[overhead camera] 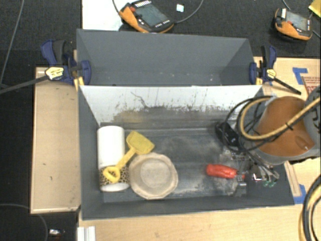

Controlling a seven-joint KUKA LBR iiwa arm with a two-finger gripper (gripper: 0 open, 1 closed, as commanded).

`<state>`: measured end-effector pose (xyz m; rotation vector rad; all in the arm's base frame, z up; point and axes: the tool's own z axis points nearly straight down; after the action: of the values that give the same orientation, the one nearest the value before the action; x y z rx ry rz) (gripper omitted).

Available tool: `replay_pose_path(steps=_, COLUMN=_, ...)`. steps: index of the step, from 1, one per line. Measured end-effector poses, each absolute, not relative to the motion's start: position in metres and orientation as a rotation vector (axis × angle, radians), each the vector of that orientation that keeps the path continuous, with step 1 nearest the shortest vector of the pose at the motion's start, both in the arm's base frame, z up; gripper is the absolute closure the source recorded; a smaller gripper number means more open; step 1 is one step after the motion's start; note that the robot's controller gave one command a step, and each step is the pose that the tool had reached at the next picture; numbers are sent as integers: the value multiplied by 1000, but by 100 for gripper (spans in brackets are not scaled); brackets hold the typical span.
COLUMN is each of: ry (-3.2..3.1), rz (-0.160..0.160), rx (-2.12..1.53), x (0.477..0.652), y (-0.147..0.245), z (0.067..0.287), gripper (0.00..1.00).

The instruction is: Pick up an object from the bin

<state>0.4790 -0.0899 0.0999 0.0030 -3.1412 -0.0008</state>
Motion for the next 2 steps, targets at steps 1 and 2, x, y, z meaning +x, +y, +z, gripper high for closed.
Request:
replay_pose_path(steps=1, ry=-3127, rz=6, rx=504, x=480, y=-85, z=71, gripper=0)
replay_pose_path(steps=2, ry=-3142, rz=0, rx=-193, x=480, y=-86, z=70, gripper=100)
